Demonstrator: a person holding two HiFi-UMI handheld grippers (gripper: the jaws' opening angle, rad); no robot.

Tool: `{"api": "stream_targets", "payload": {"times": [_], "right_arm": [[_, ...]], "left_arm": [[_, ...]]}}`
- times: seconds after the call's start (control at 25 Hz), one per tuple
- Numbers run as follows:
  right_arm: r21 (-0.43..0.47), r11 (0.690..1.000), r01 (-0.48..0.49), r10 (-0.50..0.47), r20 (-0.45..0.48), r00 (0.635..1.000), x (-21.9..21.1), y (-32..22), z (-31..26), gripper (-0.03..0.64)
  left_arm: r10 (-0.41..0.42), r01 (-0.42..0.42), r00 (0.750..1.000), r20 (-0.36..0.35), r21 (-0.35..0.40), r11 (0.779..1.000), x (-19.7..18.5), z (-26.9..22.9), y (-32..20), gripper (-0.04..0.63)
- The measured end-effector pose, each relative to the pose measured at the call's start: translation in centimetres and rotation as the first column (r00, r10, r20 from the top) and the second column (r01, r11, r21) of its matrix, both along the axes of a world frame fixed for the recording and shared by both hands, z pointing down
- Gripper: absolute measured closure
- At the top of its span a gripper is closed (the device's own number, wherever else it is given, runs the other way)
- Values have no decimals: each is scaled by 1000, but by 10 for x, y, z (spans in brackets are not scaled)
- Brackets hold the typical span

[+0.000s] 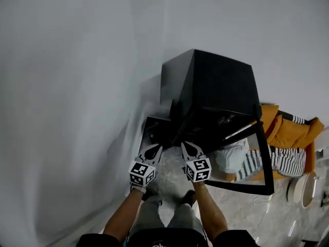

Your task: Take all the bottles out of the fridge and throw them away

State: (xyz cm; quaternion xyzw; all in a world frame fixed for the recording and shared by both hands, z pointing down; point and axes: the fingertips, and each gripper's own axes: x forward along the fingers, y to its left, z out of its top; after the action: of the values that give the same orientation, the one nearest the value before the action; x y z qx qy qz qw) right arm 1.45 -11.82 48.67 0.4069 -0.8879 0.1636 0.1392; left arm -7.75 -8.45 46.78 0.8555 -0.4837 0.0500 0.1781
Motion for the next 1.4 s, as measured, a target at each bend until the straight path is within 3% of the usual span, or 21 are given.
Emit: {"api": "stream_targets", "payload": {"times": [0.2,0.44,0.68,0.92,1.16,1.4], "right_arm": [[49,998,-29,31,-29,999,72,12,-67,609],[90,995,-31,33,-14,999,167,21,-124,609],[129,988,-80,82,-12,997,241,31,-152,609],[120,988,-99,102,-15,995,281,53,-153,609],[110,983,-145,147,-4,989,307,69,-153,609],[99,979,-181,182,-6,983,310,77,-148,609]], "left_arm": [[30,-29,999,-36,40,999,62,-58,1,589],[7,-7,998,-66,4,1000,129,-98,0,589],[34,-32,998,-53,49,998,194,-132,9,589],[78,-73,992,-99,55,996,233,-143,22,589],[121,-116,990,-69,67,991,261,-148,33,589],[150,-146,987,-65,62,987,265,-147,38,589]]}}
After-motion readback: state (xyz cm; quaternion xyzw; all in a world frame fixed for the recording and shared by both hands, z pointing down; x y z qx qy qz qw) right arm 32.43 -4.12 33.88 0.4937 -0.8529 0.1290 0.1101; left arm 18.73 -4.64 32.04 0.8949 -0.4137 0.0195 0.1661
